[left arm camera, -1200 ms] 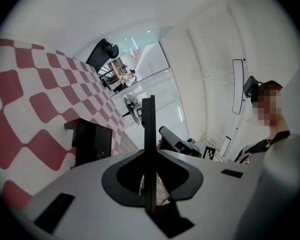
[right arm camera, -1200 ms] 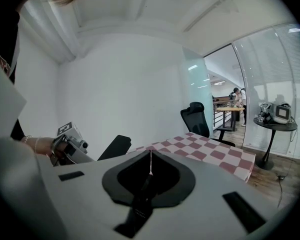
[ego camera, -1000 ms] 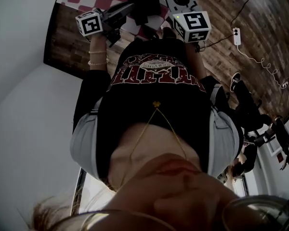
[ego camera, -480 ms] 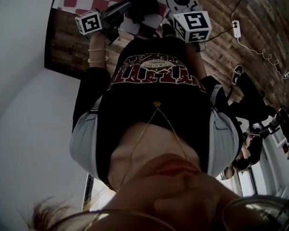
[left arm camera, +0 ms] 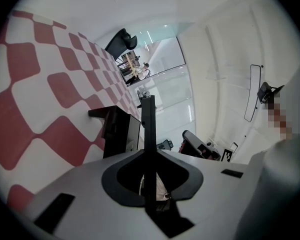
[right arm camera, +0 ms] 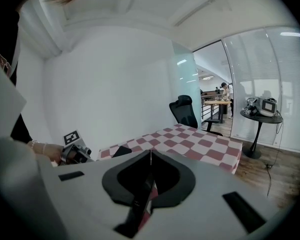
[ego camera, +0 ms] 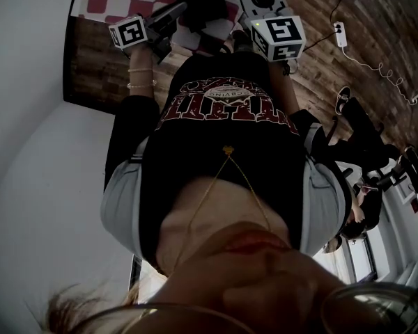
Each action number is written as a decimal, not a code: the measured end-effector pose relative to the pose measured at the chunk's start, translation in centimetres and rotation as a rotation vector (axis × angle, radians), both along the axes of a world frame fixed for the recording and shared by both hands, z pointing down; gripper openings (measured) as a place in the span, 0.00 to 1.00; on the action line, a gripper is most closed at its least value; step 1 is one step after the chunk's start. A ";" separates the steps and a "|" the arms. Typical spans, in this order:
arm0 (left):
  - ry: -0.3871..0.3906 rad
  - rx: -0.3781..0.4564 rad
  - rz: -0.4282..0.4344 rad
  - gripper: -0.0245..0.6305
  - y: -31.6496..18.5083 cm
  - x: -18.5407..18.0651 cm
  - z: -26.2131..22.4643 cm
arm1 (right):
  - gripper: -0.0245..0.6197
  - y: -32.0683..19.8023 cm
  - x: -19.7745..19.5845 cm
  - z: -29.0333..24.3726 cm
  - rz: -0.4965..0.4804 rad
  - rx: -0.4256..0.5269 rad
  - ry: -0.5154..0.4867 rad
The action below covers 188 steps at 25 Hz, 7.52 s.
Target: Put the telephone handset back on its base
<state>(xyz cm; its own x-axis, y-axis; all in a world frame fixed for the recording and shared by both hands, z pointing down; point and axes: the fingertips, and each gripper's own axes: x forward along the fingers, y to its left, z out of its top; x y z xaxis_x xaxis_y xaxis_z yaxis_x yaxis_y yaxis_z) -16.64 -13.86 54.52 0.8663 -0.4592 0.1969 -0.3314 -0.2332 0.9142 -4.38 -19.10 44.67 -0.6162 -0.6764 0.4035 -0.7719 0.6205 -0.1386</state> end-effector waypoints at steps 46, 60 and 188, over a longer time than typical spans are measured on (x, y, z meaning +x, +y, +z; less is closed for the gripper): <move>-0.087 -0.027 -0.020 0.15 0.3 -1.1 5.5 | 0.07 1.0 1.7 1.4 0.025 -0.054 0.027; -0.005 0.019 -0.015 0.15 0.0 -1.0 6.2 | 0.07 1.4 3.1 1.5 0.048 -0.057 0.032; -0.854 0.534 -0.540 0.05 -1.4 1.2 -13.7 | 0.07 3.0 -9.1 -5.0 -0.464 0.064 -0.119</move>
